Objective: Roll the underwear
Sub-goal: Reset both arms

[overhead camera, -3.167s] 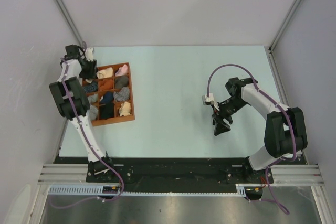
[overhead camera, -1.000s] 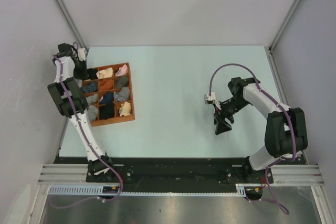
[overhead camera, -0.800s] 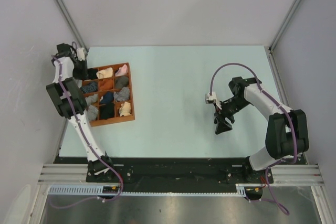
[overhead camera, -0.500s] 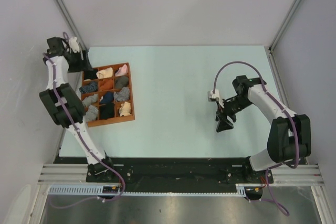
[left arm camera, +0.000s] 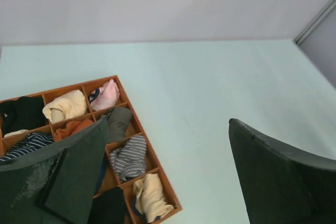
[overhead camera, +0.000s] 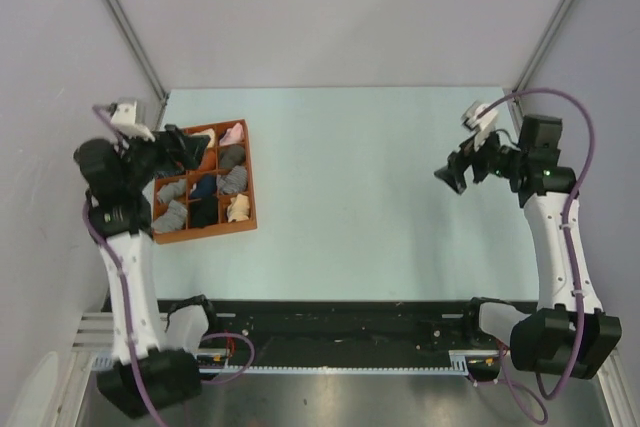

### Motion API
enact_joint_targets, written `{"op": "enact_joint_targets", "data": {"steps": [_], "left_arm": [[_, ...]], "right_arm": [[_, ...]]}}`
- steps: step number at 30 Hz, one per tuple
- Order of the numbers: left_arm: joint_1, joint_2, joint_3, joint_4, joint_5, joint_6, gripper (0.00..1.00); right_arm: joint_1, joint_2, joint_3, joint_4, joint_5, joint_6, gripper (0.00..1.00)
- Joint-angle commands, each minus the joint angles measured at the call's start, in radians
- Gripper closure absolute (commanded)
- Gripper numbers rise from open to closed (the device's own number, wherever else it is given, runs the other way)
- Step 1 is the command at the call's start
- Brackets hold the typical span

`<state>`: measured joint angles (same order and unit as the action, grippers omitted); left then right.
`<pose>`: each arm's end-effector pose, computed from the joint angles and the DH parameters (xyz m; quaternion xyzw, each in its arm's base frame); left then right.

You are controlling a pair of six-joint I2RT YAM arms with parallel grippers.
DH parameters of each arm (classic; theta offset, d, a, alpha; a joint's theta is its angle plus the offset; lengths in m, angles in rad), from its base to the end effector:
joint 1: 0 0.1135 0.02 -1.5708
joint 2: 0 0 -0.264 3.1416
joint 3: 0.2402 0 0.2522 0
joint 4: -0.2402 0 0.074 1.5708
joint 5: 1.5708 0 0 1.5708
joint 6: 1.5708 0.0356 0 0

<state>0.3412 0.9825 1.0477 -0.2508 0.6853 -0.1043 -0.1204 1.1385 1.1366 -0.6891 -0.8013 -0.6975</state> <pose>0.2091 0.0503 0.3902 0.0491 0.7543 -0.1857 0.6278 0.2320 -0.0023 0.3498 -0.3963 0.7514 0.1679 0.5001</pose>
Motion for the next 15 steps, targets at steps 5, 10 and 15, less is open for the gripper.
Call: {"op": "enact_joint_targets", "data": {"steps": [5,10,15], "left_arm": [[-0.019,-0.407,-0.292,0.188,0.097,-0.350,0.00],[-0.120,-0.424,-0.137,-0.098,0.025,-0.241,0.00],[-0.146,-0.485,-0.077,-0.226,-0.108,-0.216,0.00]], "right_arm": [[-0.039,-0.074,0.048,0.309,0.163,0.590,0.00],[0.068,-0.241,0.058,0.301,0.675,0.714,0.00],[0.108,-0.287,0.086,0.237,0.755,0.705,0.00]]}}
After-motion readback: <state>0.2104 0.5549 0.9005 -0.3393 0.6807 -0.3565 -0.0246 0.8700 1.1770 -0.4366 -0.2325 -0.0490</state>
